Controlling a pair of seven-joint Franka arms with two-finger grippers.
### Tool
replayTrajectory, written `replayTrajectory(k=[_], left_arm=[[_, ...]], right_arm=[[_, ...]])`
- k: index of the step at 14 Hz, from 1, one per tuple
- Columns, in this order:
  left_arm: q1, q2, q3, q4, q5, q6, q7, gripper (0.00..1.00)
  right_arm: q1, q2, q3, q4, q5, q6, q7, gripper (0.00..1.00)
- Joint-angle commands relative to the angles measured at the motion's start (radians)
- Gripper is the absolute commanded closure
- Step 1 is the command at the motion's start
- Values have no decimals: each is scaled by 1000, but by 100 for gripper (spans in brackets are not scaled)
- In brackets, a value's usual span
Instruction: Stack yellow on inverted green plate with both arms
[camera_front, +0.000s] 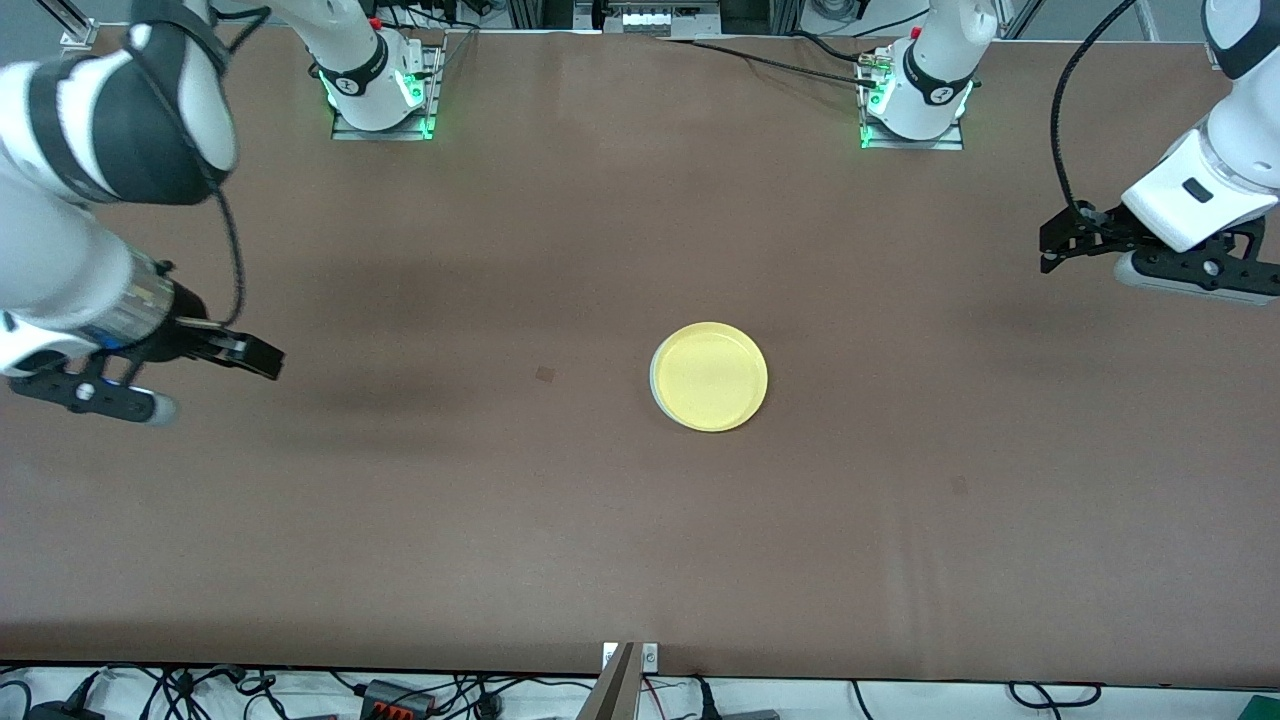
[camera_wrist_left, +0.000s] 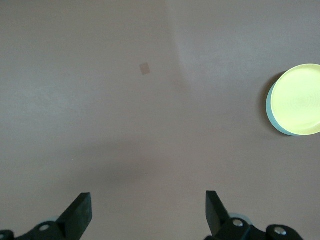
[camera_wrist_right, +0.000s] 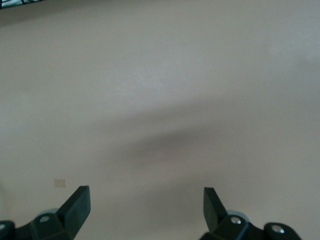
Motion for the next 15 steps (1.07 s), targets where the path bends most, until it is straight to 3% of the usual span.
replayTrajectory(k=[1,6,11,15], left_arm=[[5,-6,0,25,0,-26,19,0],[5,-3,0,28,-33,-26,19,0],[5,-3,0,28,-33,-29,19,0],[3,-5,-2,29,-33,-34,19,0]], right_arm=[[-175,-90,197,-82,-70,25,23,0],[-272,-118,219,-89,-79,9,-99,0],[-292,-129,153,-82,-79,-40,-319,0],[-368,-171,211,-99,-76,-29,-308,0]])
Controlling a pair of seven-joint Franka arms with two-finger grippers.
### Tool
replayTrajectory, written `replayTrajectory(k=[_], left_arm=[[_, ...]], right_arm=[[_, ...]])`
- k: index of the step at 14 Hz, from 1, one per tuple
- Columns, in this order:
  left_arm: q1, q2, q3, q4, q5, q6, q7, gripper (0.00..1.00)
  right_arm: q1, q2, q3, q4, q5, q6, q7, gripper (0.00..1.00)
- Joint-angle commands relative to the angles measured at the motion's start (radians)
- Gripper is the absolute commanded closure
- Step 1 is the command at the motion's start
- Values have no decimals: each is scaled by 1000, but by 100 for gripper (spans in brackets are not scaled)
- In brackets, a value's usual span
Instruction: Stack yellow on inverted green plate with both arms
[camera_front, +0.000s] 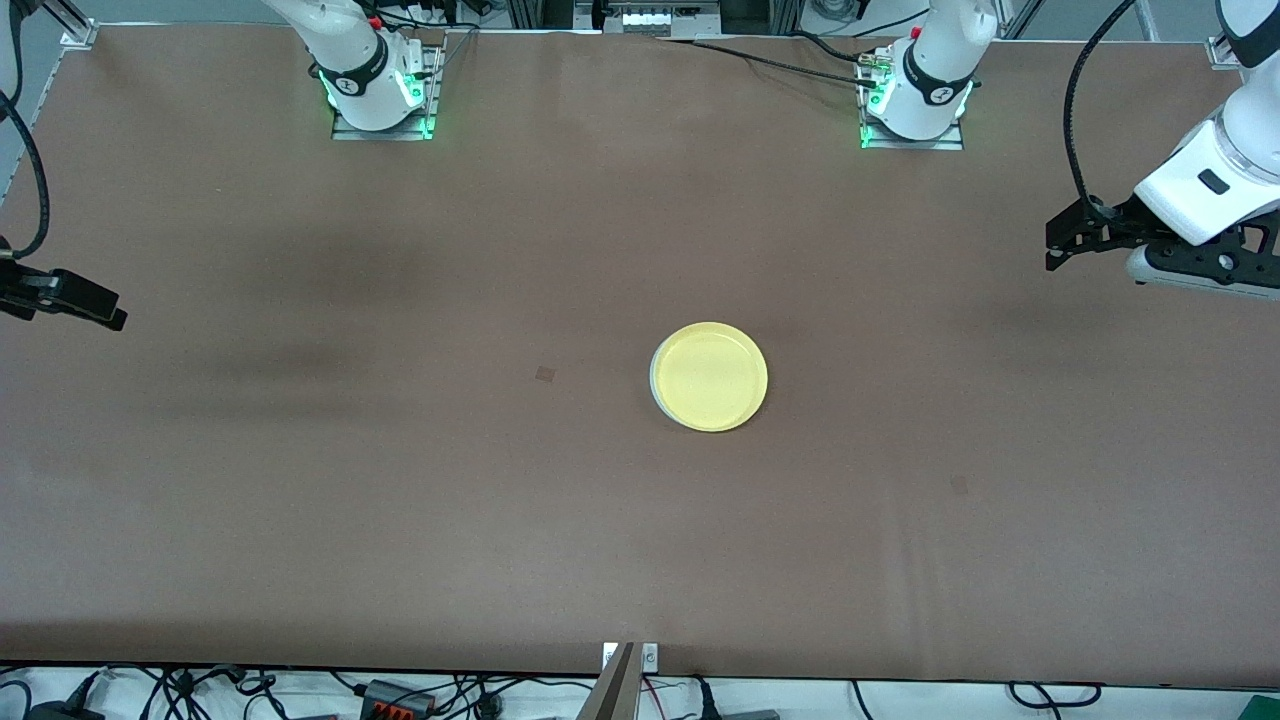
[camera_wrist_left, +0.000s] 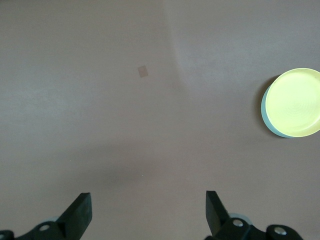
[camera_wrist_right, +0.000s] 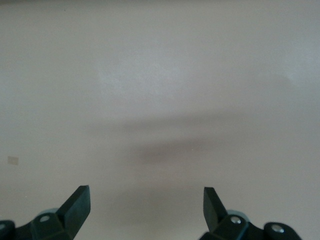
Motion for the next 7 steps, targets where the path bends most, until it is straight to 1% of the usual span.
replayTrajectory(k=[1,2,3,7], left_arm=[[3,-5,-3,15,-18,-25,19,0],[3,-5,-3,16,-18,-25,19,0],[3,-5,-3,16,-18,-25,19,0],[3,-5,-3,16,-18,-27,19,0]], right_arm=[[-98,-61,96,-52,-5,1,-12,0],[-110,-69,110,-57,-8,1,-12,0],[-106,-66,110,-54,-13,-6,-12,0],[-86,-67,93,-57,-14,-2,-15,0]])
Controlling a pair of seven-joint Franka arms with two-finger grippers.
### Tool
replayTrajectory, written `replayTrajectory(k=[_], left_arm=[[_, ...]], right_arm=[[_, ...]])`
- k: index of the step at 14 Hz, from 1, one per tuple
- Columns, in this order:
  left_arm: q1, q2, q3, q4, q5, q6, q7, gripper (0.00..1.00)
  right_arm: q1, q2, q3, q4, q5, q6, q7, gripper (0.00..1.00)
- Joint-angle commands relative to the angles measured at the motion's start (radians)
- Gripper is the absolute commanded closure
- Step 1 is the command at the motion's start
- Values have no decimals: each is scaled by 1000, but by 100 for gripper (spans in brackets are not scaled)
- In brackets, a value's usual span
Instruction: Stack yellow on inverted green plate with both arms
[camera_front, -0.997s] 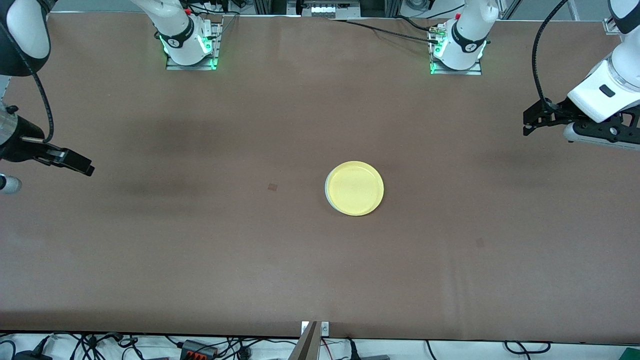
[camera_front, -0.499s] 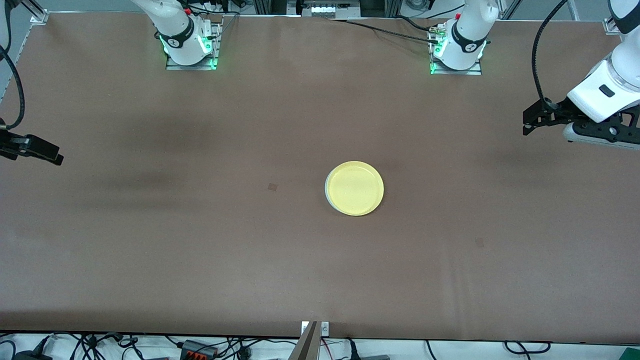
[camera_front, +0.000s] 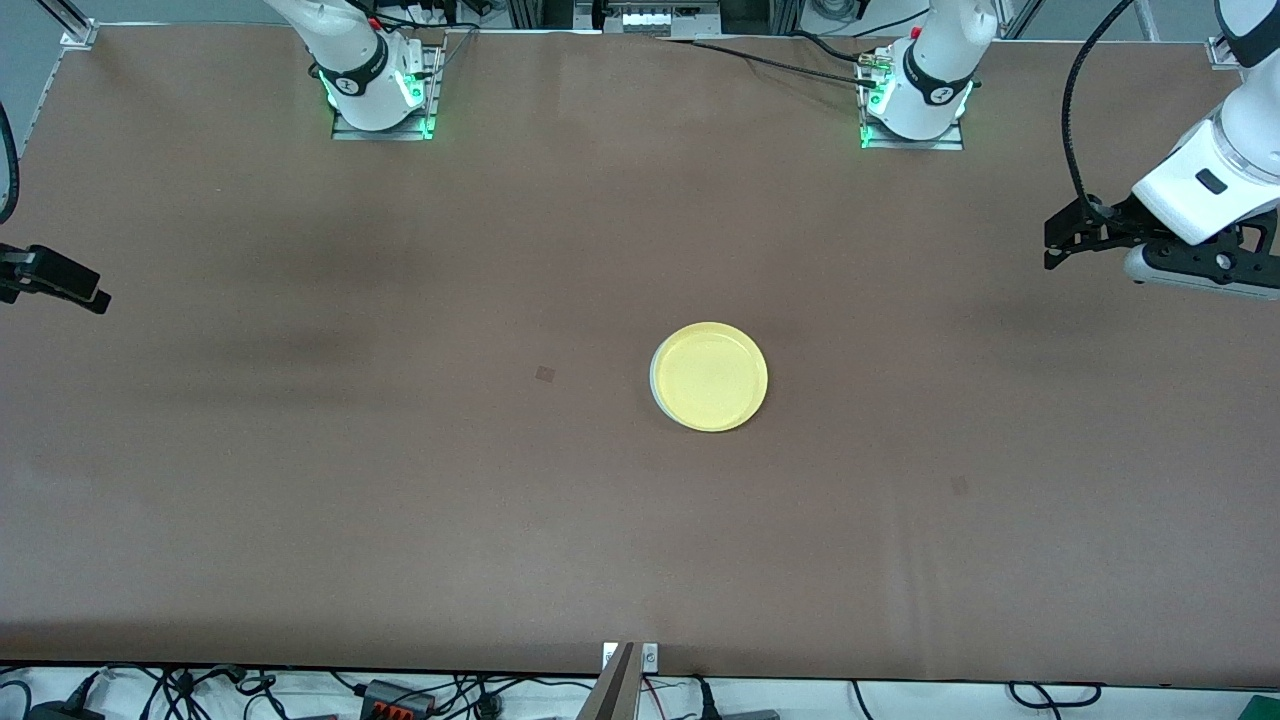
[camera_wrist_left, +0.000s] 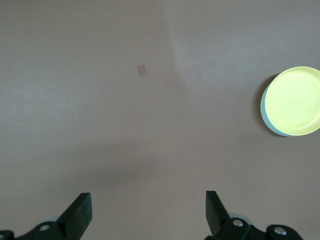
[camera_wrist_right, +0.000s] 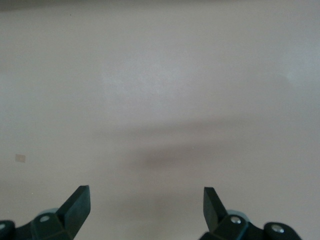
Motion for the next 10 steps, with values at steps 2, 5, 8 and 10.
replayTrajectory(k=[2,5,8,10], left_arm=[[4,-5,-2,16,-17,-21,19,0],[4,-5,-2,17,-17,-21,19,0],[4,-5,-2,19,-17,-38,19,0],[4,-5,-2,19,-17,-38,19,0]], right_arm=[[21,-29,-14,-31,-16,-1,-13,0],[50,-29,-42,-31,-16,5,-11,0],[73,-29,-63,-33,-17,0,-11,0],[73,-35,-62,-41,-25,-6,-11,0]])
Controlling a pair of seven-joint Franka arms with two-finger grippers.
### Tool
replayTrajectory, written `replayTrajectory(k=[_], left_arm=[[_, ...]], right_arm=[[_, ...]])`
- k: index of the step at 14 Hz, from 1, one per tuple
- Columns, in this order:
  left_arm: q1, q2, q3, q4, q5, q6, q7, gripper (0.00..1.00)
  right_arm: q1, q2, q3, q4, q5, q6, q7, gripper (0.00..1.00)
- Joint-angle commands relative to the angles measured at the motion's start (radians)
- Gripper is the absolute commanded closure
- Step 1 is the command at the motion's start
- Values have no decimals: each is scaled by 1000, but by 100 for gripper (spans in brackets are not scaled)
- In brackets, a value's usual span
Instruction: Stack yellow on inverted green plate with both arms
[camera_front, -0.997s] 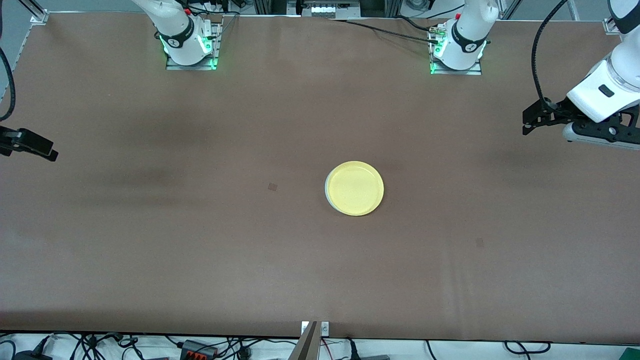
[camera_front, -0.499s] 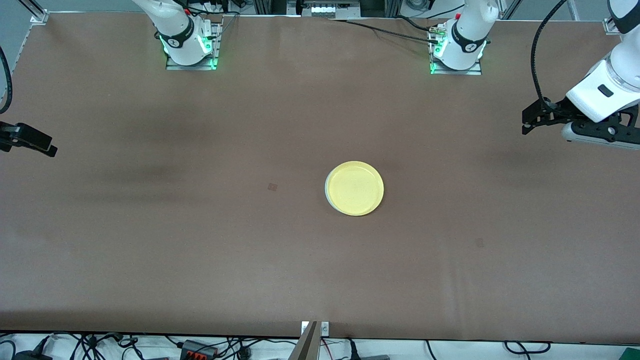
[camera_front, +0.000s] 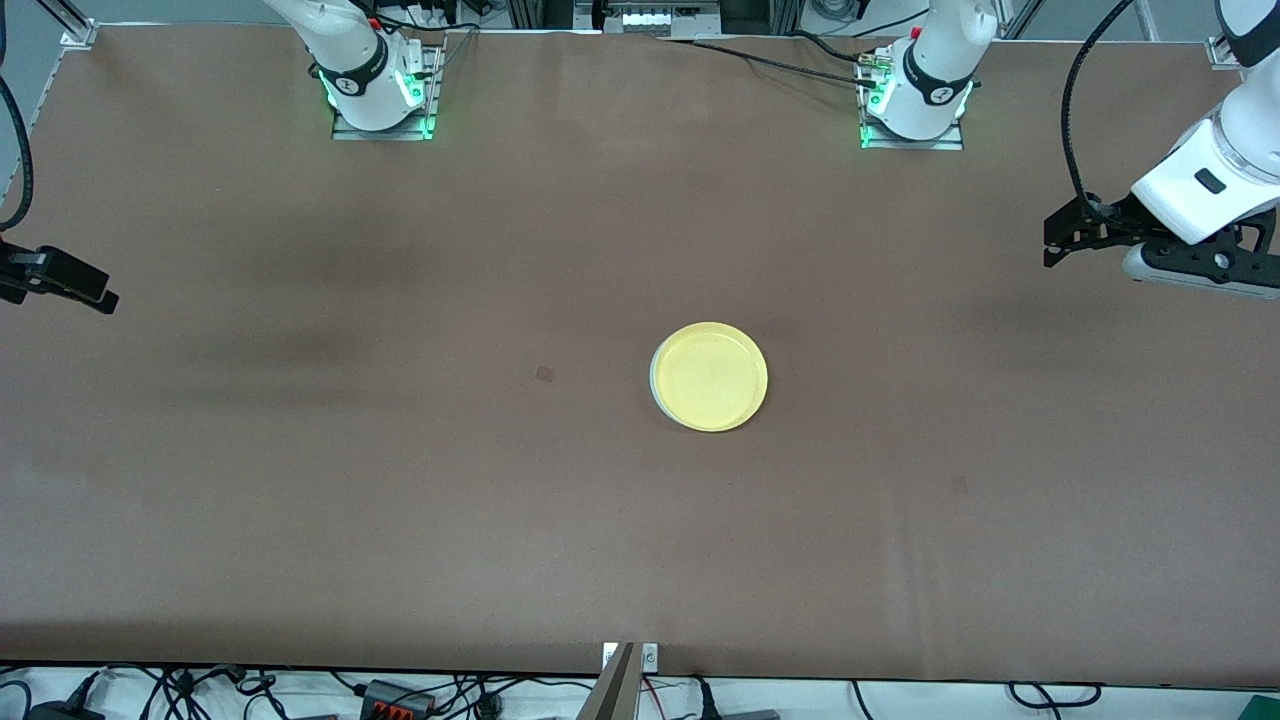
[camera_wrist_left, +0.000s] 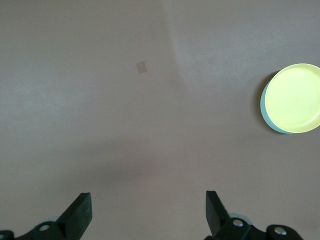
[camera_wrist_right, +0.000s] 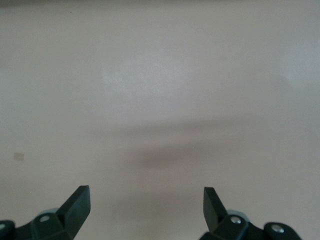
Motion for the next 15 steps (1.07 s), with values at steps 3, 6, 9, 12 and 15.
replayTrajectory(k=[3,6,9,12,15], left_arm=[[4,-5,-2,17,-17,-26,19,0],[6,-5,-2,17,-17,-26,19,0],[6,-5,-2,17,-17,-28,19,0],[6,-5,0,17,-17,-29,19,0],[4,-5,0,19,-17,-32,19,0]], right_arm=[[19,-121,-12,-176,-20,51,-10,0],[19,-156,-8,-232,-20,58,-11,0],[17,-153,-8,-232,-21,56,-13,0],[17,-150,-8,-223,-20,53,-19,0],[19,-150,-6,-220,-21,65,-25,0]])
